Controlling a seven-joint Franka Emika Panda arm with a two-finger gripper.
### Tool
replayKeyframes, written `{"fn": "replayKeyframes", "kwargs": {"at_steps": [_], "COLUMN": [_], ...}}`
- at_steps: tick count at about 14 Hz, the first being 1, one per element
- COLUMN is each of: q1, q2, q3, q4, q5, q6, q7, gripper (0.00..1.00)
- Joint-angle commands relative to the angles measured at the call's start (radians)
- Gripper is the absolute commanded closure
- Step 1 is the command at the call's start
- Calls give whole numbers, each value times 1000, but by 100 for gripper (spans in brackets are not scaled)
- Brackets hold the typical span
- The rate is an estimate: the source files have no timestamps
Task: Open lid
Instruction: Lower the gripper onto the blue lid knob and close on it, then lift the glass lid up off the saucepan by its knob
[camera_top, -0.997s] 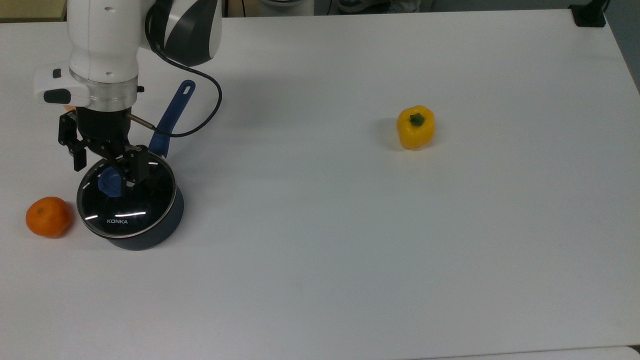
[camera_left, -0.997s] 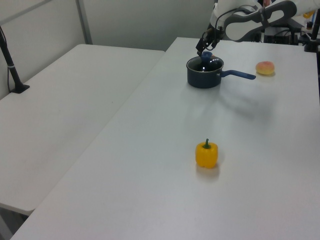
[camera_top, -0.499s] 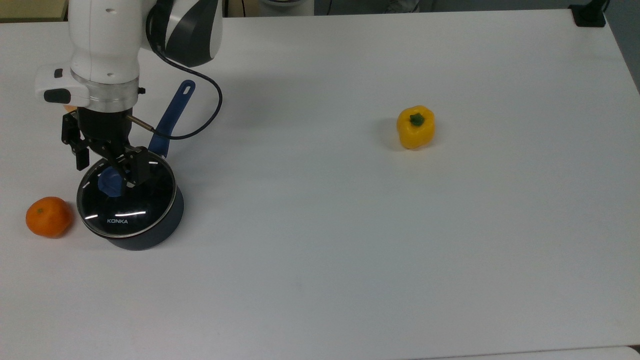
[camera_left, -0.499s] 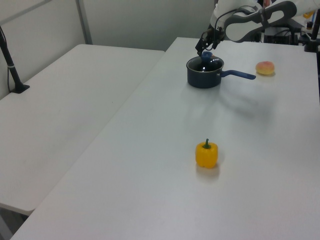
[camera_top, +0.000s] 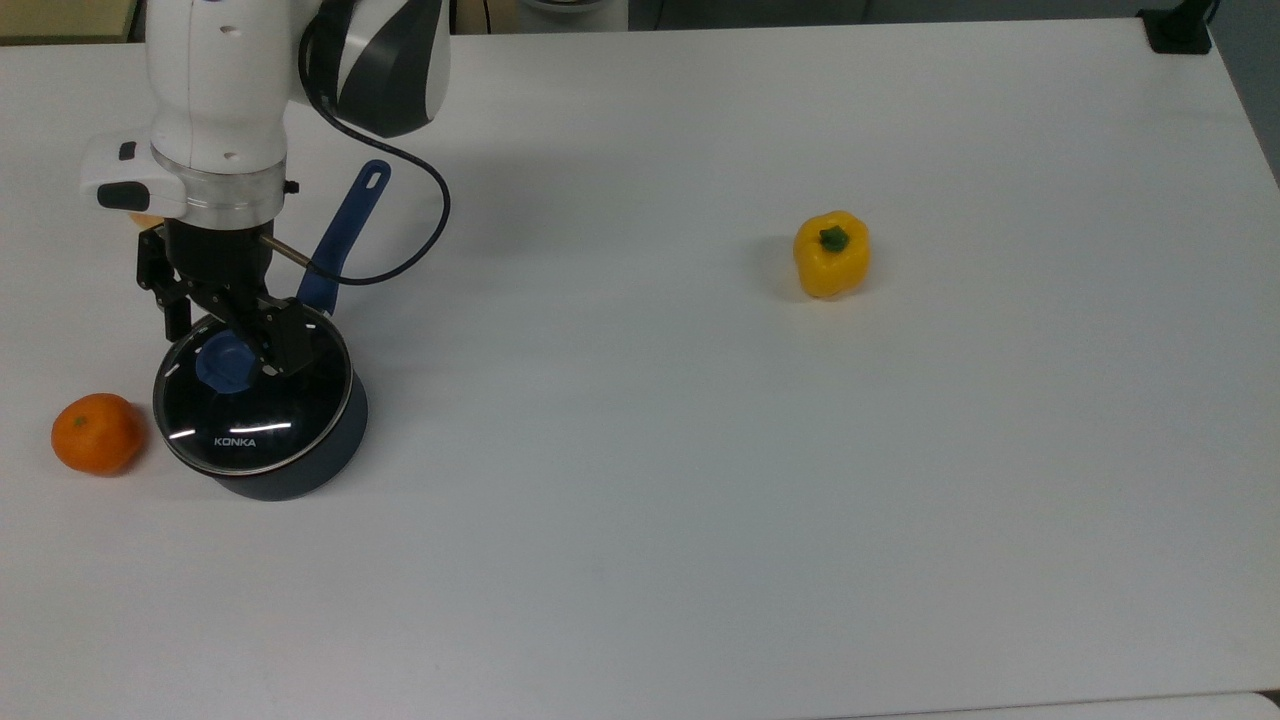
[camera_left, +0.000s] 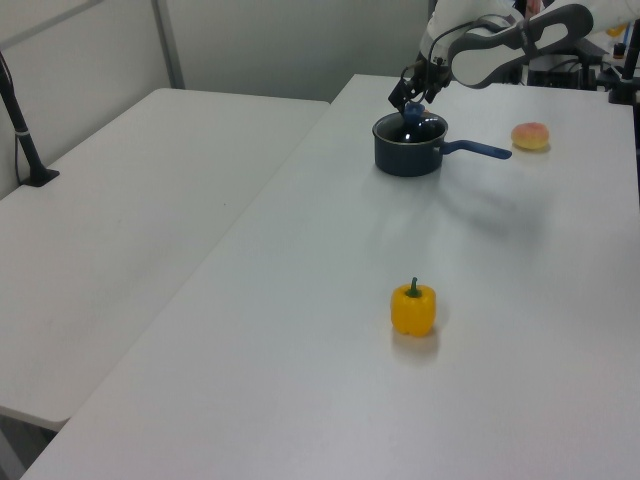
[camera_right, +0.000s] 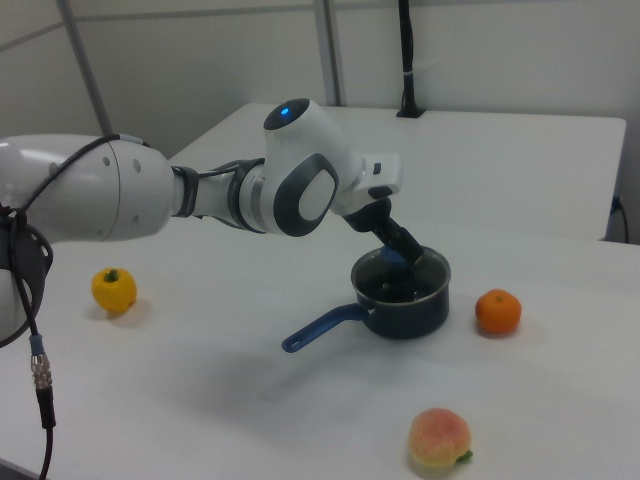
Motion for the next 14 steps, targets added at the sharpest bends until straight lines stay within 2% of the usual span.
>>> {"fn": "replayKeyframes", "kwargs": {"at_steps": [1,11,12,13,14], "q1": [2,2,2,2,0], "q2": [-4,-1,-1,-1,-2], "q3": [1,9,9,9,9], "q4": [-41,-41,-41,-41,-41], "q5": [-26,-21,-23,-23,-23], "q6": [9,15,15,15,14], "q7": [40,44,43,43,40], "gripper": [0,1,6,16,36]}}
